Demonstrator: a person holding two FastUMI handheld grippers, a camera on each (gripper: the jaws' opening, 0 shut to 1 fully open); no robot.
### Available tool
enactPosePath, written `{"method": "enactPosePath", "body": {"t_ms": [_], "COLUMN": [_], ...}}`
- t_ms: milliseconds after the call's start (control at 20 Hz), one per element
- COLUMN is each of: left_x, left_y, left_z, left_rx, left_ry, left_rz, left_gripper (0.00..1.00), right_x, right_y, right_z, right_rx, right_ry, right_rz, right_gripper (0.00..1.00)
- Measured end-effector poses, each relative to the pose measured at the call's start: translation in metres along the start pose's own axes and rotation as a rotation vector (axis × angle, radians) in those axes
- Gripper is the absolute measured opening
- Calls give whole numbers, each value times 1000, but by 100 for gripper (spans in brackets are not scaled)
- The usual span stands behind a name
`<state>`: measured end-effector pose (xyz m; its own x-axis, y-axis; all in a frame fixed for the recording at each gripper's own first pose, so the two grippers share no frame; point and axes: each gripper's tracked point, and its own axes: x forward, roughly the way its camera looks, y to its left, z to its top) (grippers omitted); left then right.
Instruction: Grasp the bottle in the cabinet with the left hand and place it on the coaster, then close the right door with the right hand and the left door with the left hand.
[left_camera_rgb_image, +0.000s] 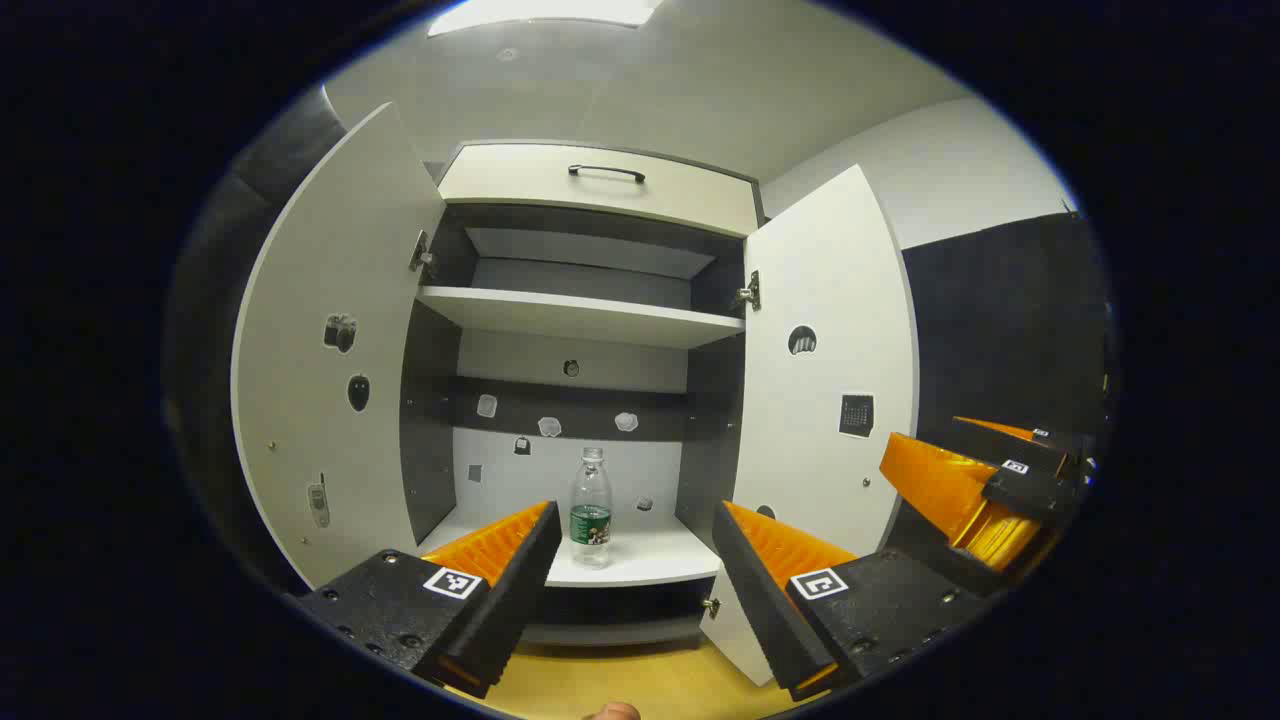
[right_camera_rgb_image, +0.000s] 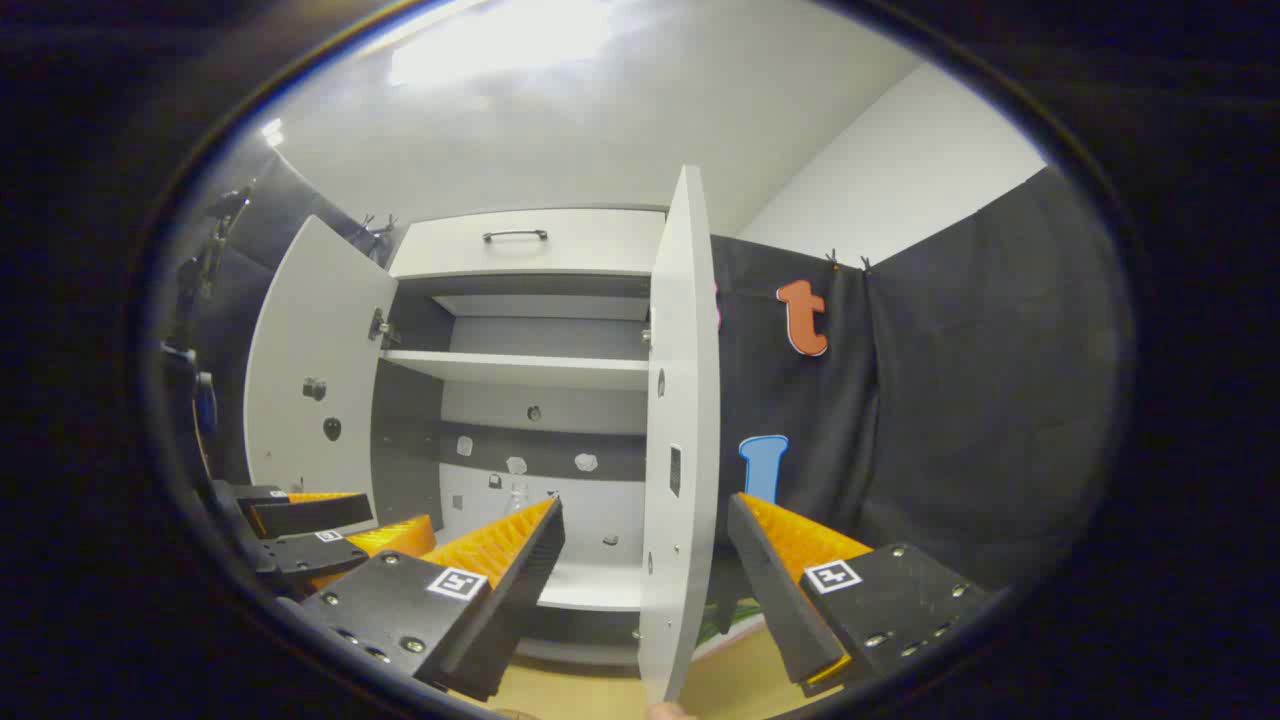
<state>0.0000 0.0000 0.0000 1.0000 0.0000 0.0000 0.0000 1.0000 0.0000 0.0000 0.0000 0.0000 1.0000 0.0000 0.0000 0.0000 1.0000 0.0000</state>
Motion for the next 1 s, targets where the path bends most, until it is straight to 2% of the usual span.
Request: {"method": "enactPosePath", "body": {"t_ms": [150, 250, 350, 400, 600, 650, 700, 1000], "left_x": [6, 9, 11, 13, 18, 20, 22, 54], "left_y": [1, 1, 1, 2, 6, 7, 8, 11], "left_z": [0, 0, 0, 0, 2, 1, 0, -14], "left_rx": [12, 17, 11, 8, 4, 7, 9, 5], "left_ry": [-2, -1, 0, -1, -9, -6, -3, 31], "left_rz": [0, -2, -5, -5, -2, 0, 3, -23], "left_gripper": [96, 96, 96, 96, 96, 99, 96, 96], "right_x": [3, 3, 3, 4, 7, 6, 6, 7], "right_y": [-3, -4, -1, -1, 0, -1, -2, -12], "right_z": [1, 2, 1, 2, 3, 3, 4, 8], "right_rx": [4, 2, -2, -4, -5, -3, -3, -14], "right_ry": [1, 2, 5, 6, 7, 7, 6, 2], "right_rz": [-11, -19, -24, -25, -32, -34, -37, -68], "right_gripper": [96, 99, 96, 99, 99, 99, 96, 96]}}
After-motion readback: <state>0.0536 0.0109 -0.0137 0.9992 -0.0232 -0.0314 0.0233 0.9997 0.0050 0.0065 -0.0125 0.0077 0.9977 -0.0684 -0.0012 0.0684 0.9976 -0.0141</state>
